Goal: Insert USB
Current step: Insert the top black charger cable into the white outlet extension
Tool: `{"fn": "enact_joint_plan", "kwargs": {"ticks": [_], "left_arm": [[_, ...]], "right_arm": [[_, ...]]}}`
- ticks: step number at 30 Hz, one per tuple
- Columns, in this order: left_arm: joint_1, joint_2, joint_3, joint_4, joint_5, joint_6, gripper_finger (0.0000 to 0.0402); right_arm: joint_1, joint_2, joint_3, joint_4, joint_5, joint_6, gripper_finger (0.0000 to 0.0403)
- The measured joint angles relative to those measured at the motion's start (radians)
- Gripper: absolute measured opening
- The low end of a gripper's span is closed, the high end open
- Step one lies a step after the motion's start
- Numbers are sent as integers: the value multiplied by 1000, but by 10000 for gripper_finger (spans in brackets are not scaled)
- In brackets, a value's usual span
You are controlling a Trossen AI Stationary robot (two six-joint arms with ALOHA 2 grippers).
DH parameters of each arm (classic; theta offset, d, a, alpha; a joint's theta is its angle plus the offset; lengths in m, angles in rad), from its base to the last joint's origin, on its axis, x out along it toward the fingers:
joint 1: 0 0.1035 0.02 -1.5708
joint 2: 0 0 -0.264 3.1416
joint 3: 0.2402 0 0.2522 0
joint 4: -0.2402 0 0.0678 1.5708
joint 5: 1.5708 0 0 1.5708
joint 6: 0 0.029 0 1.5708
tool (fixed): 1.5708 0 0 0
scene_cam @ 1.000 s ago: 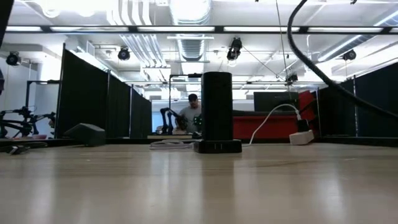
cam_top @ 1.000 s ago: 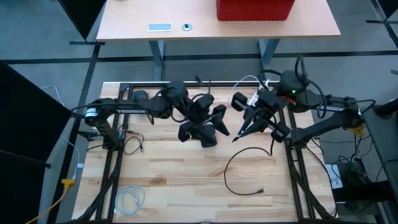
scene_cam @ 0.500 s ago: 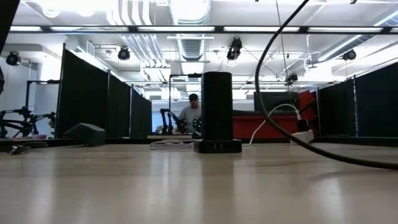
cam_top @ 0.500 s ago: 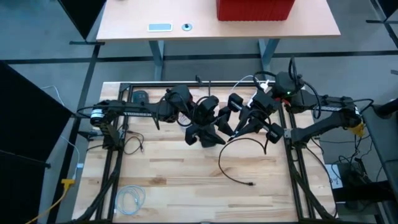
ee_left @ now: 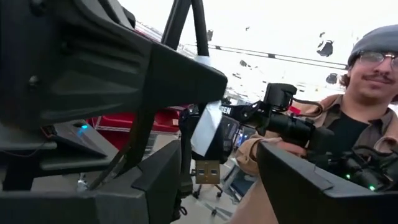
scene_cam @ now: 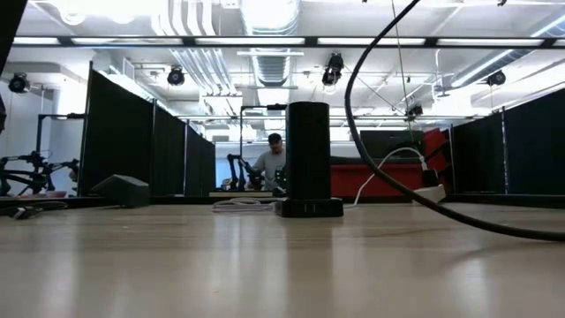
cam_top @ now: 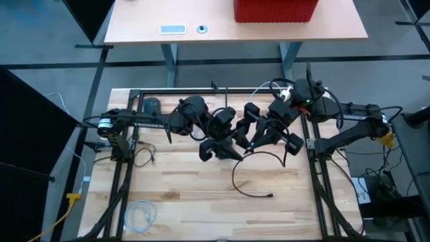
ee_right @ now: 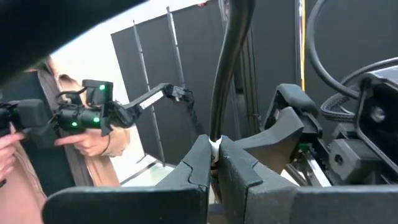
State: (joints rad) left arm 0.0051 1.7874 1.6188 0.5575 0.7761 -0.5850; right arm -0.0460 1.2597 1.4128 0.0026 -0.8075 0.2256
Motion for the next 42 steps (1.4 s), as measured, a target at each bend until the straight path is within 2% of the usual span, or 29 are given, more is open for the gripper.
{"fn": "enact_joint_plan", "kwargs": {"ticks": [4, 18, 21, 24, 27, 29, 32, 33, 42], "left_arm": [[-1, -3, 0, -9, 17, 16, 136], [1, -49, -5, -131, 26, 100, 42], [4, -82, -5, -215, -13, 160, 38], [5, -130, -5, -393, -158, 268, 38], [3, -188, 7, -595, -449, 405, 38], [-1, -219, 8, -649, -637, 476, 38], [-13, -251, 8, -671, -825, 556, 38], [-19, -260, 8, -673, -867, 584, 38], [-45, -226, 9, -592, -1072, 704, 17]], "right_arm": [[0, -6, 0, -20, 25, 8, 9], [2, -47, 0, -80, 120, 86, 74], [2, -75, 23, -177, 208, 60, 116], [5, -96, 70, -314, 330, 10, 158], [11, -112, 105, -409, 498, -1, 185], [11, -120, 127, -488, 620, 3, 195], [11, -133, 182, -640, 815, -8, 199], [11, -139, 202, -675, 870, -5, 200], [14, -135, 324, -822, 1027, 86, 199]]}}
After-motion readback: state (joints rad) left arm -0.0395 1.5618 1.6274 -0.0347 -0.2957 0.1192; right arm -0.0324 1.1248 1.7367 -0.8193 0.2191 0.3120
